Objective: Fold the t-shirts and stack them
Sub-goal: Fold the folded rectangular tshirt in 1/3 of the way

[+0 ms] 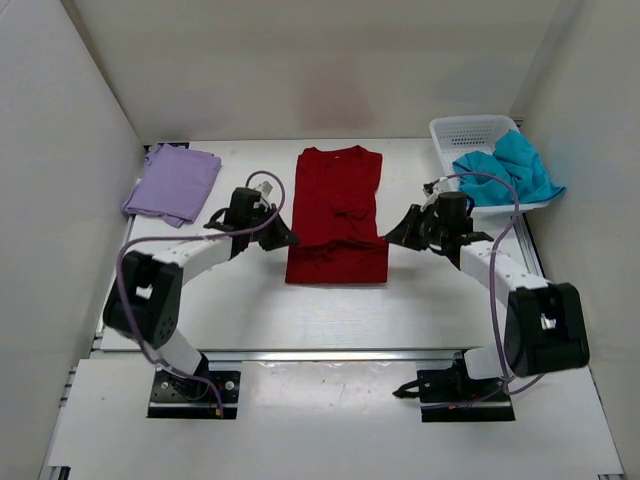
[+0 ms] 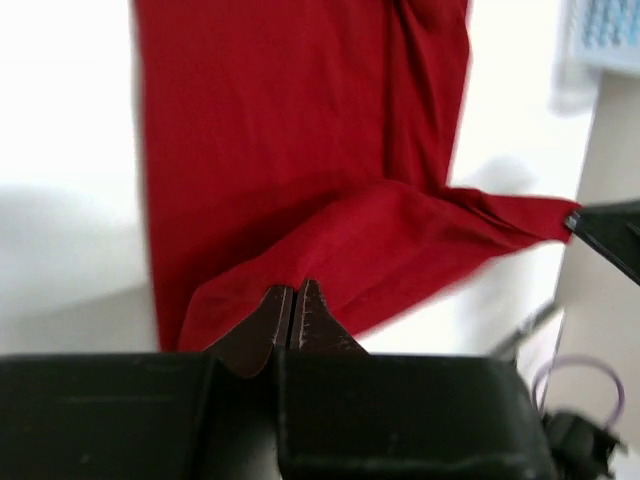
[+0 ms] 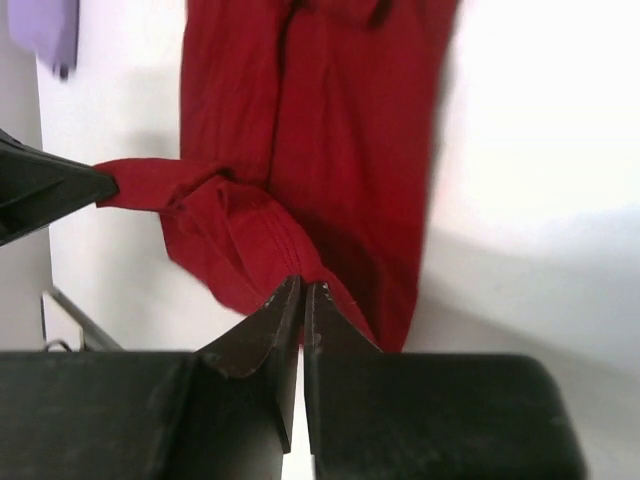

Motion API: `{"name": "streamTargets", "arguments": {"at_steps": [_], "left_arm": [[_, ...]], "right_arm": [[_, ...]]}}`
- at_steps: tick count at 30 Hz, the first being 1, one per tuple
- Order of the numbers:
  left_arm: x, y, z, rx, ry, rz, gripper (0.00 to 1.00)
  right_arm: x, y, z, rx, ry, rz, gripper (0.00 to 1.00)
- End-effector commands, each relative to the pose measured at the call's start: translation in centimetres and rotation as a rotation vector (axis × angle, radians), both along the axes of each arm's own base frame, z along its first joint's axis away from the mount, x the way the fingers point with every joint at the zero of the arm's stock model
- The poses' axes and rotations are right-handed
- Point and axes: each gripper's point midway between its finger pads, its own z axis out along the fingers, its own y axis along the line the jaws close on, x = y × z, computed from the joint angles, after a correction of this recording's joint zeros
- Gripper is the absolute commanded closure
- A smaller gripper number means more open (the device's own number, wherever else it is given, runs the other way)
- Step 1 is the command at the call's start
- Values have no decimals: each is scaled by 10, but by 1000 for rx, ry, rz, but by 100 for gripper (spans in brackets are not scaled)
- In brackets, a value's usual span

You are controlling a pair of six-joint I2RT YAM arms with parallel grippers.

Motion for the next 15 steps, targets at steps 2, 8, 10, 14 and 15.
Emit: {"name": "streamTargets", "arguments": {"at_steps": [2, 8, 10, 14, 15], "left_arm": [[55, 2, 14, 12, -67, 79, 100], [94, 6, 10, -1, -73, 132, 100], [104, 4, 6, 10, -69, 128, 100], [123, 6, -2, 5, -66, 148, 100], [129, 8, -4, -8, -67, 161, 99]], "right_arm": [[50, -9, 21, 29, -100, -17, 100], [97, -13, 18, 27, -98, -31, 100], [109, -13, 7, 22, -67, -41, 100], [140, -15, -1, 4, -66, -42, 100], [147, -16, -4, -1, -67, -47, 100]]}}
